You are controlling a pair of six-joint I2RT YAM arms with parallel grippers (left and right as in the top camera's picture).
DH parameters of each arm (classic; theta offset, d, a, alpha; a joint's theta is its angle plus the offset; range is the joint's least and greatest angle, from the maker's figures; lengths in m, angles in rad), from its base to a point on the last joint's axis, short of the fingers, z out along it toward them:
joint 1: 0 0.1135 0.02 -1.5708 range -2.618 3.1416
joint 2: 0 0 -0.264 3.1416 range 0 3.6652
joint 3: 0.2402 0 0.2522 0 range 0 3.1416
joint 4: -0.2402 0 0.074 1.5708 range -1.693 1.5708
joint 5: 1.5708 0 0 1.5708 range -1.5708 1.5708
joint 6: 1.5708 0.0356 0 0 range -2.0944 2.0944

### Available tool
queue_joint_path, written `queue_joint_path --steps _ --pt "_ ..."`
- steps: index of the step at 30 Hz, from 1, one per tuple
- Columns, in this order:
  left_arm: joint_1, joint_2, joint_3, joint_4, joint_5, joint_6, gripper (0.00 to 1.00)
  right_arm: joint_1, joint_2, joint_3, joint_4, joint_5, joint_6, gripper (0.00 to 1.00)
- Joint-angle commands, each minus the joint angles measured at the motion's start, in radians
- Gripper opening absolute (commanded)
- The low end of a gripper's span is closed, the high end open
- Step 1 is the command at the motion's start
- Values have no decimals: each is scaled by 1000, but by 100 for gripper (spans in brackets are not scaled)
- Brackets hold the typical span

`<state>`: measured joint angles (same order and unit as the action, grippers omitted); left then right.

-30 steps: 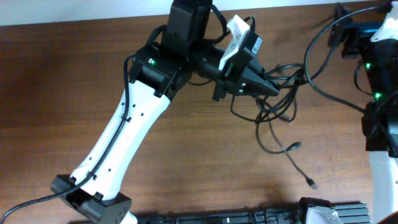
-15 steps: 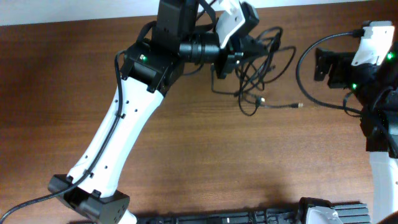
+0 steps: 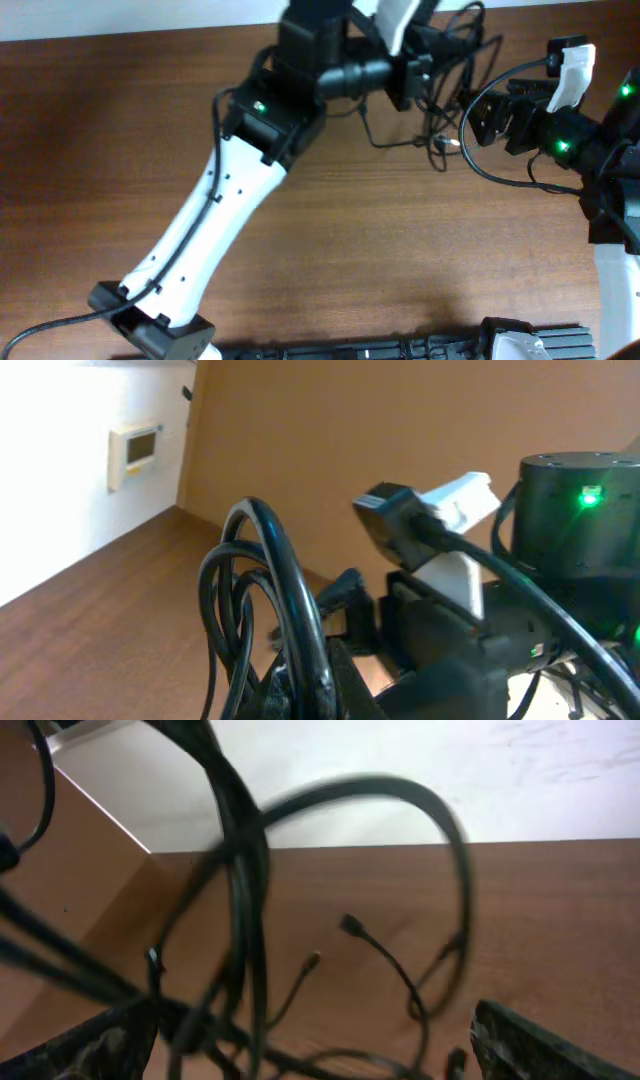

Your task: Untangle cables

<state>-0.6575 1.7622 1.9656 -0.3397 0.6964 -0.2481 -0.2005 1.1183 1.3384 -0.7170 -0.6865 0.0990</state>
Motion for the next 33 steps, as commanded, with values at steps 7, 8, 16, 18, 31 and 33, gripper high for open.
queue_joint_path --steps 7,8,16,18,31,33 --pt "-86 -13 12 41 -84 -13 0 -3 76 5 -89 266 14 99" --pt "-86 -14 12 43 -83 -13 0 -3 85 5 -94 279 14 99" --pt "-13 -73 12 -15 -40 -13 0 -3 119 4 -141 568 14 99" --pt "69 -120 12 -17 103 -13 0 -4 119 4 -161 684 14 99" --pt "521 -256 12 -17 554 -21 0 -4 119 4 -169 737 14 99" --pt "556 -256 12 -17 566 -29 0 -4 119 4 -170 737 14 99"
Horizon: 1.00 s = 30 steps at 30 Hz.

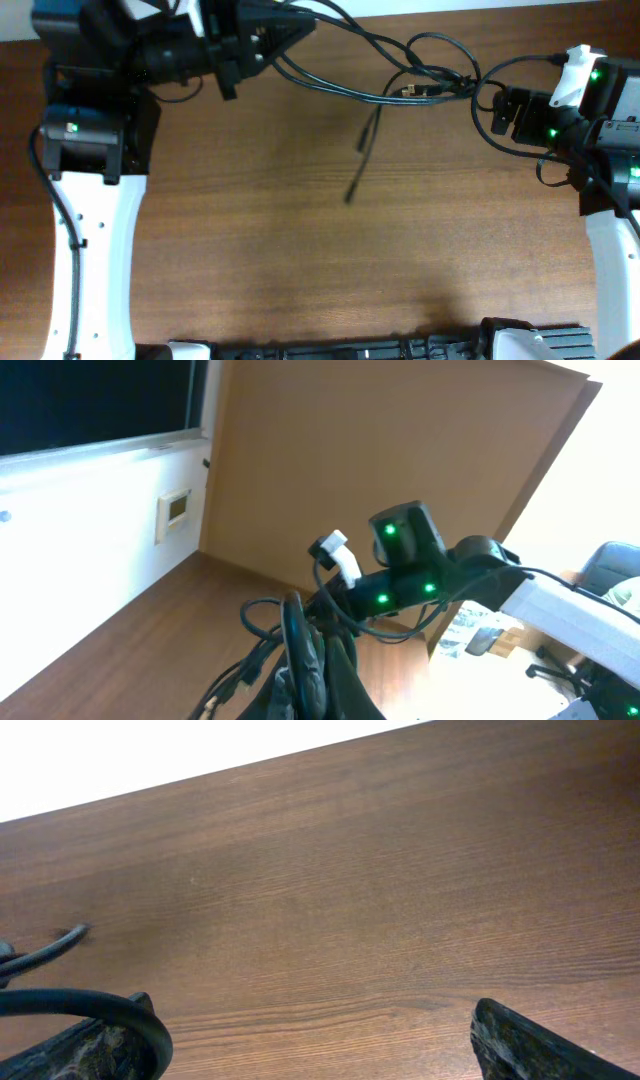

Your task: Untangle cables

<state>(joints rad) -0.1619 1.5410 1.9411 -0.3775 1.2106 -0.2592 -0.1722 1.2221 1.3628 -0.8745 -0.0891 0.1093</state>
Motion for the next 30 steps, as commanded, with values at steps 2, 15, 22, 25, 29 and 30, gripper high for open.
queue_joint_path --steps 2,15,22,25,29,30 --pt "78 -34 37 25 51 -18 0 -32 15 -20 -13 154 4 99" --pt "402 -34 37 37 10 -17 0 -32 15 -20 -65 330 1 99" --pt "514 -34 37 79 -2 50 0 -32 15 -20 -64 330 1 99" --pt "515 -34 37 84 -6 75 0 -32 15 -20 -64 330 0 99" --pt "515 -34 37 104 -6 181 0 -32 15 -20 -68 330 0 99" --pt "515 -34 37 104 -6 212 0 -32 15 -20 -72 330 0 99"
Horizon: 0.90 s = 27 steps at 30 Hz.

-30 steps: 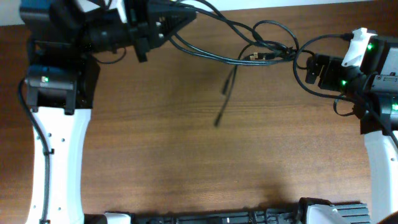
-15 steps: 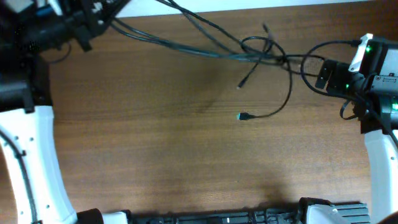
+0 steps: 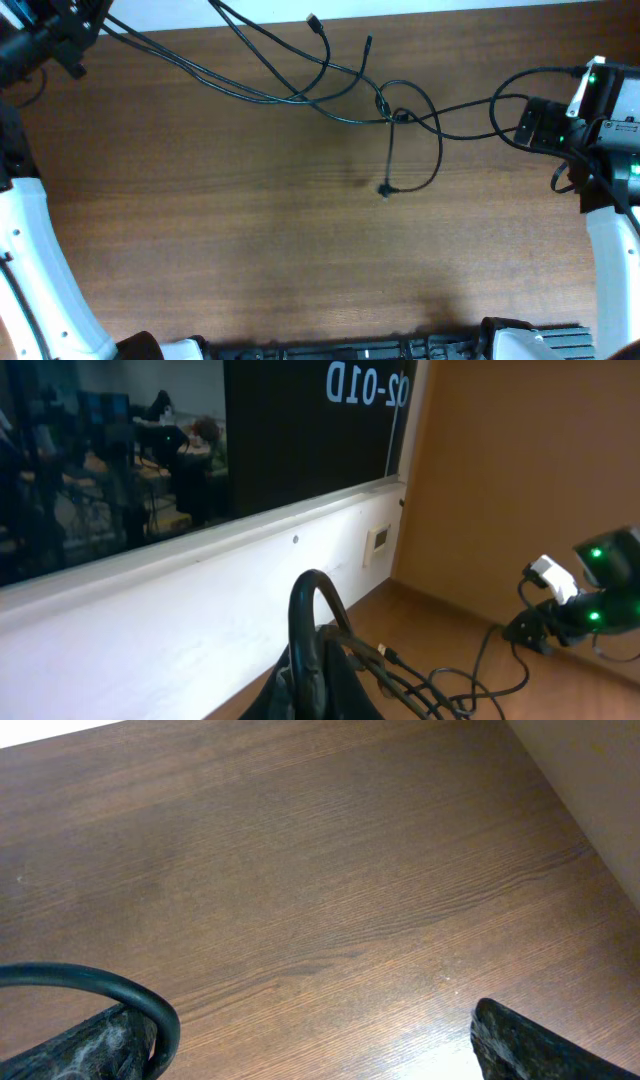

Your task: Untangle cables

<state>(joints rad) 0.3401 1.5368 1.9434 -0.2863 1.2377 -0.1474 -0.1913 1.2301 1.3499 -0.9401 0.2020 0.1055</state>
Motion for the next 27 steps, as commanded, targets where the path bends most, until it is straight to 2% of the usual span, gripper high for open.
queue_joint_path --steps 1,4,10,11,12,14,18,20,22,27 --pt "13 -30 34 13 -34 141 0 -13 7 -7 -9 39 4 99" --pt "13 -30 34 13 -105 233 0 -13 7 -7 -30 39 -31 98" --pt "13 -30 34 -45 -433 237 0 -13 7 -7 -57 38 -49 98" --pt "13 -30 34 -62 -451 267 0 -13 7 -7 -60 39 -49 99" --pt "13 -30 34 -95 -460 325 0 -13 7 -7 -64 38 -49 99" --pt "12 -30 34 -134 -461 333 0 -13 7 -7 -64 34 -49 99" --pt "11 -30 34 -232 -355 333 0 -13 7 -7 -53 -148 -50 99" --pt "13 -30 34 -250 -365 417 0 -13 7 -7 -58 -146 -80 99" --pt "13 -30 34 -250 -435 426 0 -13 7 -7 -79 -145 -128 99" --pt "10 -30 34 -322 -331 425 0 -13 7 -7 -79 -212 -128 99"
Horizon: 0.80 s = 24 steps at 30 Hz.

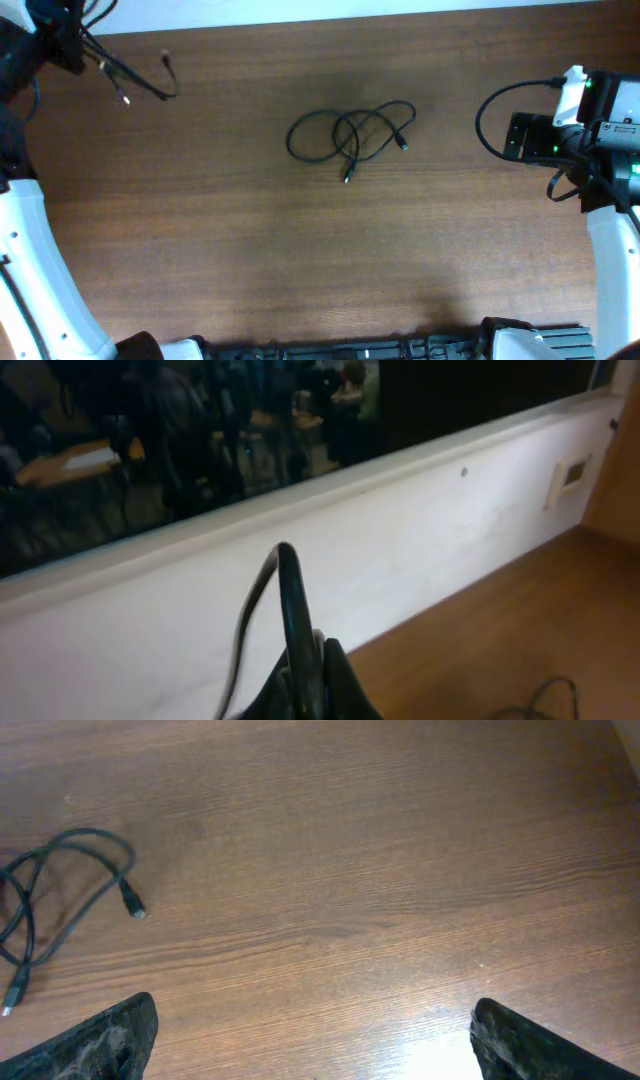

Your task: Untangle cables

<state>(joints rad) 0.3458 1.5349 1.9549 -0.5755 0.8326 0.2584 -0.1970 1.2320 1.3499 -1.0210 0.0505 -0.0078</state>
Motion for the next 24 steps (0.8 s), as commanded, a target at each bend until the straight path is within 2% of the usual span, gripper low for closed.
queue_joint_path --steps 1,7,8,10,11,12,13,18,21,24 --pt "3 -28 23 -64 89 19 2 -7 5 -7 2 -85 -14 99" --pt "-14 -28 23 -175 254 19 1 -7 5 -7 4 -108 -14 99" --pt "-33 -28 23 -187 256 20 22 -7 5 -7 4 -112 -14 99" --pt "-76 -28 23 -206 255 20 39 -7 5 -7 5 -126 -14 99" --pt "-104 -26 23 -214 252 20 74 -7 5 -7 4 -126 -14 99" --pt "-132 -24 23 -222 251 20 92 -7 5 -7 4 -127 -14 99" --pt "-161 -23 23 -230 251 20 99 -7 5 -7 4 -127 -14 99" --pt "-224 -23 23 -280 112 20 99 -7 5 -7 3 -157 -14 99" --pt "-224 -23 23 -338 -117 19 99 -6 5 -7 3 -361 -14 99" --pt "-224 -22 23 -405 -266 19 99 -6 6 -15 4 -491 -10 99"
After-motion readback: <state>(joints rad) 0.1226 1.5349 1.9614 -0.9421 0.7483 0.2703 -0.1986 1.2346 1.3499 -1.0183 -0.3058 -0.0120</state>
